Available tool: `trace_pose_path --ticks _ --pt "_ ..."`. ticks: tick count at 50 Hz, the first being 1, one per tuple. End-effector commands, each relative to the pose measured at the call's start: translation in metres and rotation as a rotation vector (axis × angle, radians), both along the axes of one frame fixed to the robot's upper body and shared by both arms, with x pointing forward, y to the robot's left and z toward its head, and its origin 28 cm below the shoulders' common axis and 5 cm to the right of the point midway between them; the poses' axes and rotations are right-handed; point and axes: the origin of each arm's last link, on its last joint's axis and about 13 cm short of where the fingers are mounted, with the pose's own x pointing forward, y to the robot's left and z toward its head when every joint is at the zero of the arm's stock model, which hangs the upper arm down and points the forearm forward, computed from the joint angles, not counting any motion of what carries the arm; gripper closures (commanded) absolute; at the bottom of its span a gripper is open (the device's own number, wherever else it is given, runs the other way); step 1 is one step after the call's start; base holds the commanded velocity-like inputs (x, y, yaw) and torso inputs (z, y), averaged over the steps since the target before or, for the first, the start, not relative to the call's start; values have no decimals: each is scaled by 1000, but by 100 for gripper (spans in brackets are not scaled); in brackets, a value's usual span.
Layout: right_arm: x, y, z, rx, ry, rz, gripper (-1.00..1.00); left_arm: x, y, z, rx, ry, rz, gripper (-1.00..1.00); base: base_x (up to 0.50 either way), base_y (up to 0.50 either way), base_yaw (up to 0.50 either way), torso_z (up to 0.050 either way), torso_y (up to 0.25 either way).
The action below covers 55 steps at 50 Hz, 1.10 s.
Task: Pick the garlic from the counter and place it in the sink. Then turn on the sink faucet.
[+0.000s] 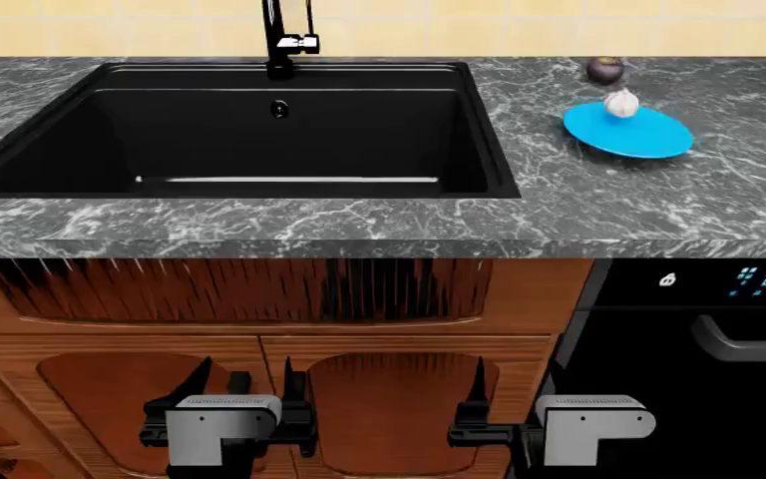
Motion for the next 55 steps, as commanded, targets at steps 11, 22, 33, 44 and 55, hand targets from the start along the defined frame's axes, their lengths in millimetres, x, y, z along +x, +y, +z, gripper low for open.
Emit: trace_pose_path --ticks 11,22,33,44,55 --pt "-2 4 -5 -31 10 3 -100 -1 -2 -3 14 19 -18 -100 0 0 0 0 0" --pt "-1 5 -5 -34 9 -1 -100 -3 -2 -3 7 18 -30 -100 0 0 0 43 50" --pt "-1 5 -5 -34 7 2 -100 -2 -2 -3 12 23 -36 -100 0 0 0 50 35" --pt "-2 5 -6 -37 8 5 -100 -4 -3 -3 14 13 -45 -100 0 0 0 50 35" --pt "-3 6 -6 -40 6 8 -100 -4 -4 -5 23 30 -41 -100 0 0 0 45 28"
